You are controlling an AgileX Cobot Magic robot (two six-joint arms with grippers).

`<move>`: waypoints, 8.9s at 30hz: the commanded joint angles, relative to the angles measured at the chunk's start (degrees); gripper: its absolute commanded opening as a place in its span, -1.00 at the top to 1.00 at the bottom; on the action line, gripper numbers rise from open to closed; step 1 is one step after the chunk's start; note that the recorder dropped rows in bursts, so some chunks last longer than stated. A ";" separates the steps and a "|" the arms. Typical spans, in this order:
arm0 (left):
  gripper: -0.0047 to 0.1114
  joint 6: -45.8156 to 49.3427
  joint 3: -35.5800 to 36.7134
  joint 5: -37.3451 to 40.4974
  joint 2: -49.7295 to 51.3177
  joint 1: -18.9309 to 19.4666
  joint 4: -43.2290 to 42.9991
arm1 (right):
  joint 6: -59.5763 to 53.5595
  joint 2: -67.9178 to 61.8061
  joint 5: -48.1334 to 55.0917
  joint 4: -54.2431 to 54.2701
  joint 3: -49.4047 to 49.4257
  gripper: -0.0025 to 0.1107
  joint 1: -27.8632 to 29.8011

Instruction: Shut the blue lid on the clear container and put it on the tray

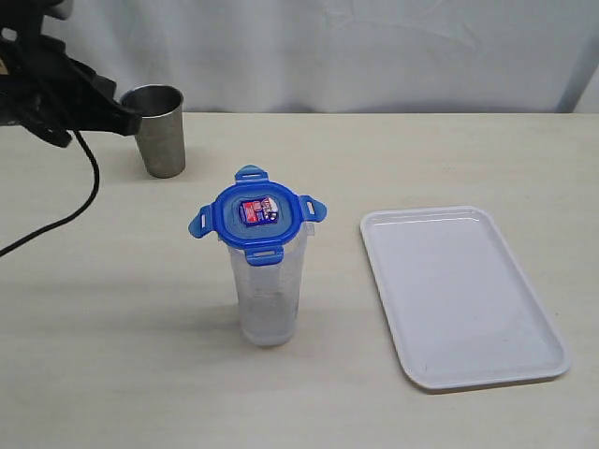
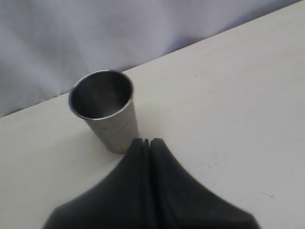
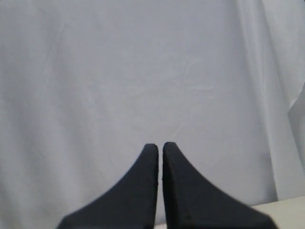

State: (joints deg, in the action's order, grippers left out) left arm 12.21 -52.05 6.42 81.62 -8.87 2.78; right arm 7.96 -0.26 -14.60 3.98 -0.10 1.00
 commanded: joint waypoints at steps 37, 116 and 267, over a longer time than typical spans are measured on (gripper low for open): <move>0.92 -71.00 5.31 -63.00 7.35 18.15 -98.14 | 91.41 -67.28 -28.06 -103.92 -45.92 0.89 0.20; 0.92 -60.75 5.22 -59.36 16.79 6.80 -87.12 | 70.49 -80.59 -14.02 -89.71 -34.96 0.89 -27.13; 0.92 -72.38 6.69 -54.78 9.74 11.15 -93.28 | 55.87 -80.44 -19.81 -75.48 -35.18 0.89 -27.13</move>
State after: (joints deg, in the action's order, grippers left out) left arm -60.56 -45.55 -48.38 91.80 2.03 -90.28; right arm 64.43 -82.80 -34.04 -71.27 -35.23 -26.13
